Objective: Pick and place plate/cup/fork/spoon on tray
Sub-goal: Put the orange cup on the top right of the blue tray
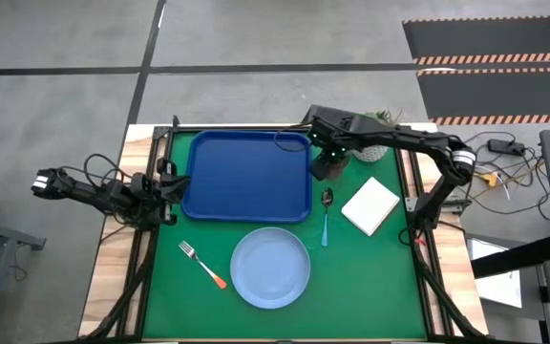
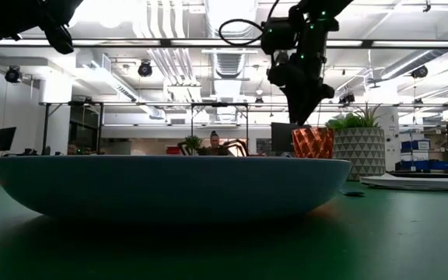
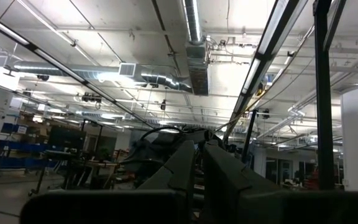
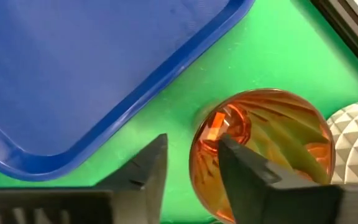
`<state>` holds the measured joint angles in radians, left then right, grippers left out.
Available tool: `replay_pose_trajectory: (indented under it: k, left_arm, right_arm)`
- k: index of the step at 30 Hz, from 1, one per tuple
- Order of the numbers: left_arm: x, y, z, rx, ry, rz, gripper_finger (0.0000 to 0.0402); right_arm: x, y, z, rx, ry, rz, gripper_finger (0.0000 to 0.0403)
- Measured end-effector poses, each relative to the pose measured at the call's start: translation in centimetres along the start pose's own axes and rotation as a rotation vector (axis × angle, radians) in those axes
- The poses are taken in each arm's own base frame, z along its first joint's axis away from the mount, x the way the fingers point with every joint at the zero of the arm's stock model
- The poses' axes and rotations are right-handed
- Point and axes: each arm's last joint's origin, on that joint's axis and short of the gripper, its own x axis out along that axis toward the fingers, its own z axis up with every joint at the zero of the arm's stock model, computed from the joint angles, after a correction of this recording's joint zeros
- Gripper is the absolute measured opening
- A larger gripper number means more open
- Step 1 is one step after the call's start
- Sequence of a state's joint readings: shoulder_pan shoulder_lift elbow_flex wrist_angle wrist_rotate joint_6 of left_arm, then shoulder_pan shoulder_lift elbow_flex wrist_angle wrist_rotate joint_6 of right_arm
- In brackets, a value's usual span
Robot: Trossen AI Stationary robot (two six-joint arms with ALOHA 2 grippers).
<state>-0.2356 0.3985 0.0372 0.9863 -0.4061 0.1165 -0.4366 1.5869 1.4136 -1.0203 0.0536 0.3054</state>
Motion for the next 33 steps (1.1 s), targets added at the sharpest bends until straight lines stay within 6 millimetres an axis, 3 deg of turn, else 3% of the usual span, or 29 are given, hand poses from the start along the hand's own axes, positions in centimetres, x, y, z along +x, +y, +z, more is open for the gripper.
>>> replay_pose_trajectory:
  k: [8,30,33]
  left_arm:
    - [0.0,0.0,0.0,0.001,-0.001,0.000,0.0015]
    - [0.0,0.0,0.0,0.001,-0.002,0.001,0.0015]
    - [0.0,0.0,0.0,0.000,-0.002,0.001,0.0015]
  right_arm:
    - [0.4,0.0,0.0,0.007,0.002,-0.025,0.0175]
    - [2.7,-0.4,-1.2,0.016,0.017,-0.085,0.0156]
    - [2.7,-0.4,-1.2,0.016,0.018,-0.083,0.0135]
